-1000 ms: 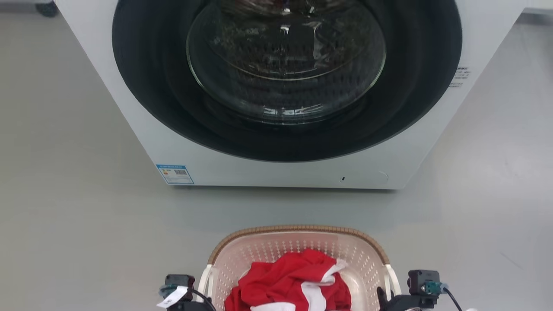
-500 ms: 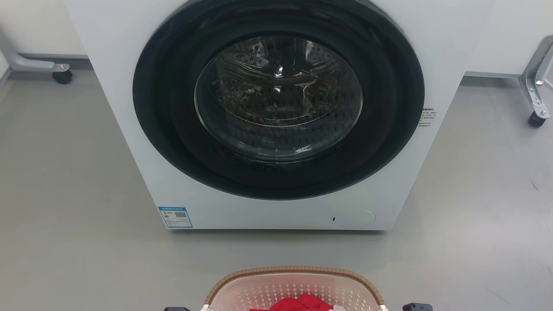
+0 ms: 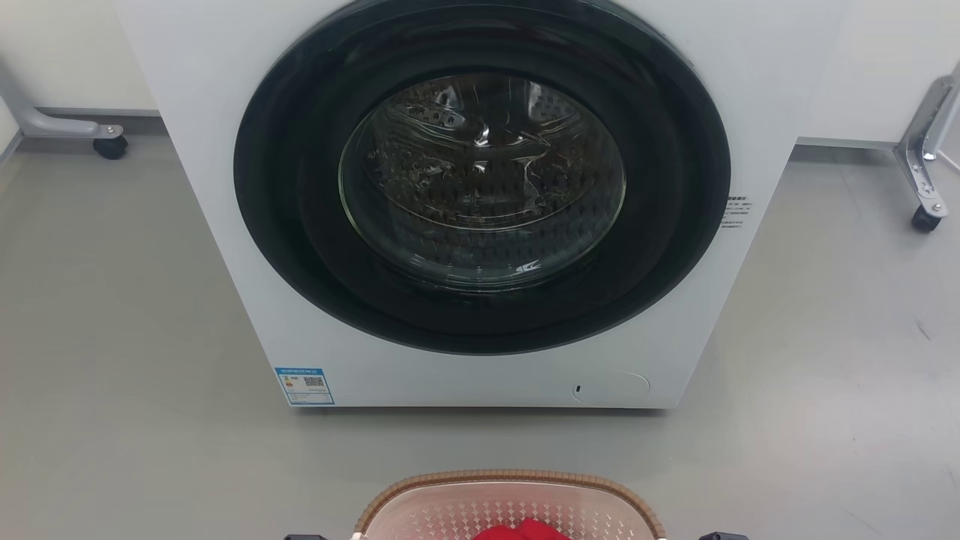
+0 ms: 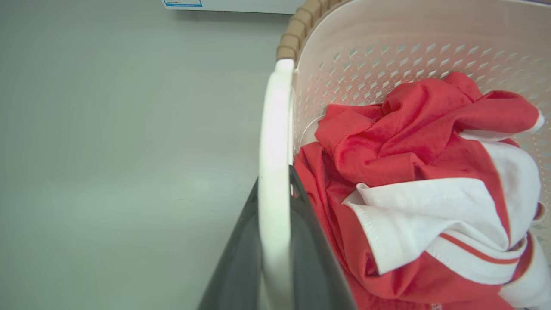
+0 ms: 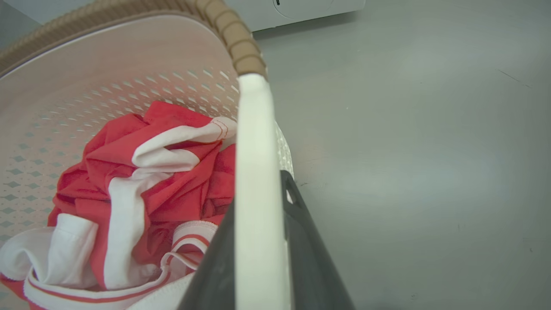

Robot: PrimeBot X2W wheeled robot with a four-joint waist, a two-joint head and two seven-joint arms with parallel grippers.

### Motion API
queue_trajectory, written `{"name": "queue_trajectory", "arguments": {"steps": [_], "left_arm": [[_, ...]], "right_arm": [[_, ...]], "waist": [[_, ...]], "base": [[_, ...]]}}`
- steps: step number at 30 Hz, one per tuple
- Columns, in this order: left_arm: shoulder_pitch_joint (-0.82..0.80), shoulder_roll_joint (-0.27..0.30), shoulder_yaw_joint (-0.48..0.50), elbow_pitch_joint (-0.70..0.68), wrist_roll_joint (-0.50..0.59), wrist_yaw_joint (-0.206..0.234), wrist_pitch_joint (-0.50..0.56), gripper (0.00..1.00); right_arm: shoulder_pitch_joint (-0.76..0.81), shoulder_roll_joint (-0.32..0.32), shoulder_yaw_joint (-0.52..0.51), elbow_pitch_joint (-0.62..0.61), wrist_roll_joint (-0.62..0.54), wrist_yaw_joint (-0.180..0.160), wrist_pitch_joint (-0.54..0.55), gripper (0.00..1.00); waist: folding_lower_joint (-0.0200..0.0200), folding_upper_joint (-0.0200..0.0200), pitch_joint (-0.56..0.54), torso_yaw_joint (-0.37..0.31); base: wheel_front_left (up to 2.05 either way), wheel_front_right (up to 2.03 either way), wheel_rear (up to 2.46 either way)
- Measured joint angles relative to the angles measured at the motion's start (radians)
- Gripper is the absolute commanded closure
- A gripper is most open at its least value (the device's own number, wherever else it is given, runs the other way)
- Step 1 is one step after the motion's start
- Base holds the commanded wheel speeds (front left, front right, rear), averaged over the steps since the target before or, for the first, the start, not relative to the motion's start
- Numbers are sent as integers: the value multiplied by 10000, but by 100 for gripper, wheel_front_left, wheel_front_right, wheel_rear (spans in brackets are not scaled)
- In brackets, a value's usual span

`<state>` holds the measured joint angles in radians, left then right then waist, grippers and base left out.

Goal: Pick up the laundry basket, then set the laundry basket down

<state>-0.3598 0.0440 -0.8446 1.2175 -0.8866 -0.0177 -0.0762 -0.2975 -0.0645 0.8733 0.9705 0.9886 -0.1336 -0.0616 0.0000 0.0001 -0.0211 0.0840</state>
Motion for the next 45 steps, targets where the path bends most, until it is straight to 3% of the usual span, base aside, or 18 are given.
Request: {"name": "queue_trajectory", "arguments": {"steps": [33,45], "left_arm": [[0,4,-151,-13,-288,4,-50,100],[-407,19,-111,-159,-362,111,-180,100]], "right_arm": [[-270,4,821,397,1001,-73,-291,100],[-1100,0,1009,631,1045,-73,-456,100]], "waist": [[0,-1,252,-18],[0,0,1004,-21]], "base": [[0,0,0],[0,0,0]]}}
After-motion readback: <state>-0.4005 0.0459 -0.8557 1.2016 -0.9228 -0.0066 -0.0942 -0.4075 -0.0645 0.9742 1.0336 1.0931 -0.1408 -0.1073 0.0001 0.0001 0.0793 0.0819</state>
